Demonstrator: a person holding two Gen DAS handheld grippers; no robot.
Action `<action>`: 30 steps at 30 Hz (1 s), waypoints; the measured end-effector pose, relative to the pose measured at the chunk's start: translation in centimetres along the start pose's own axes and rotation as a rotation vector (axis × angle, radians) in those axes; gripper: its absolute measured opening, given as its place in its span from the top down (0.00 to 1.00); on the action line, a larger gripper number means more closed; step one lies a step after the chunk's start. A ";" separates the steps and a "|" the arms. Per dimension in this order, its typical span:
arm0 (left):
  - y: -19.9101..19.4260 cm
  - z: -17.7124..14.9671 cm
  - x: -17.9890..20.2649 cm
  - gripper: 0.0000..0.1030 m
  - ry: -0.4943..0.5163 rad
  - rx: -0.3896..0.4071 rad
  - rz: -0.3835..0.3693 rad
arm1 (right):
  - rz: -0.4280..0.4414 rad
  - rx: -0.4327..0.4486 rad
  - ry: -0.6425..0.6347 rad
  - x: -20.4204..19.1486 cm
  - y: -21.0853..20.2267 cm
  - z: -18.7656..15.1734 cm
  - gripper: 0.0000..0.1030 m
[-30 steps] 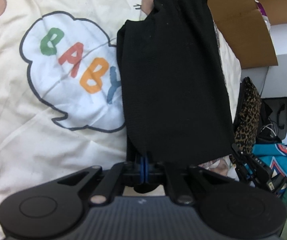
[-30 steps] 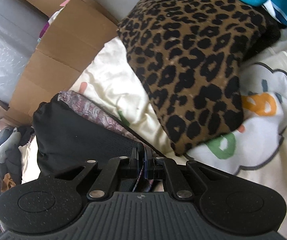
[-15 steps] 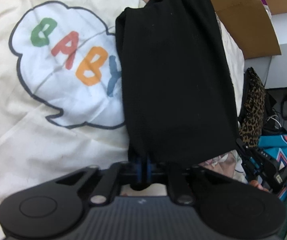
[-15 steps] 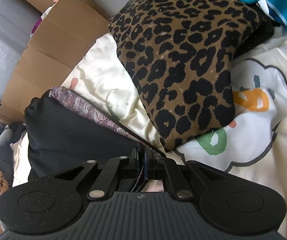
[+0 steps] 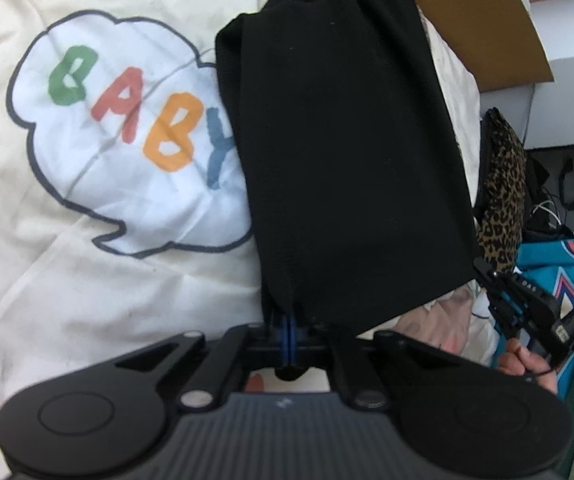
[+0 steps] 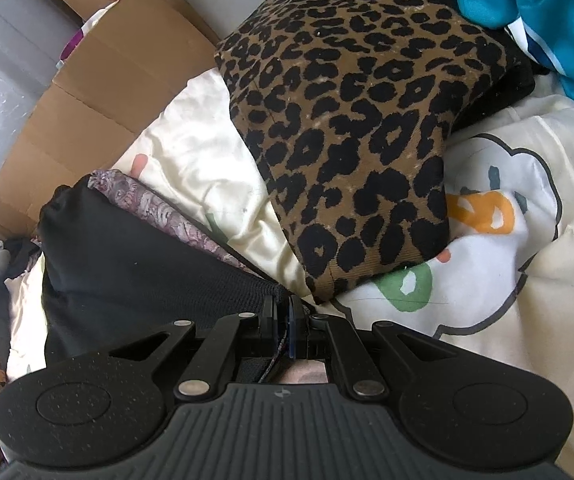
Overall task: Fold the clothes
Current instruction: 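Open the left tool and move it to the shorts waistband end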
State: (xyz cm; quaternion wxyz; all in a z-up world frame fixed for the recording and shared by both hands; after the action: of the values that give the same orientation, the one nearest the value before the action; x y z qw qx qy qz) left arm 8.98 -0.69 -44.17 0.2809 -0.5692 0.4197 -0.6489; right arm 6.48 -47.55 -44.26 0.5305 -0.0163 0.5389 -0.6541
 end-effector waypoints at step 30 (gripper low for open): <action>-13.3 12.0 11.0 0.52 0.173 0.206 0.340 | 0.210 0.232 0.080 -1.8 -6.5 3.7 0.74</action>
State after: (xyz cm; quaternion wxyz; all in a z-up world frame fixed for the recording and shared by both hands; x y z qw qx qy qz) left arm 20.04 -6.17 -27.11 0.4060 -0.4005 0.4638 -0.6780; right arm 5.07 -49.77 -37.01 0.5725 0.1274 0.4792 -0.6530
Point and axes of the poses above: each gripper's, at about its wrist camera, not at the fingertips, and y roughly the way its jaws point, x to its right, z to its top, the point moved 8 cm from there along y, roughly the way its jaws point, and after that the axes turned 6 degrees about z, right-handed, at the moved point
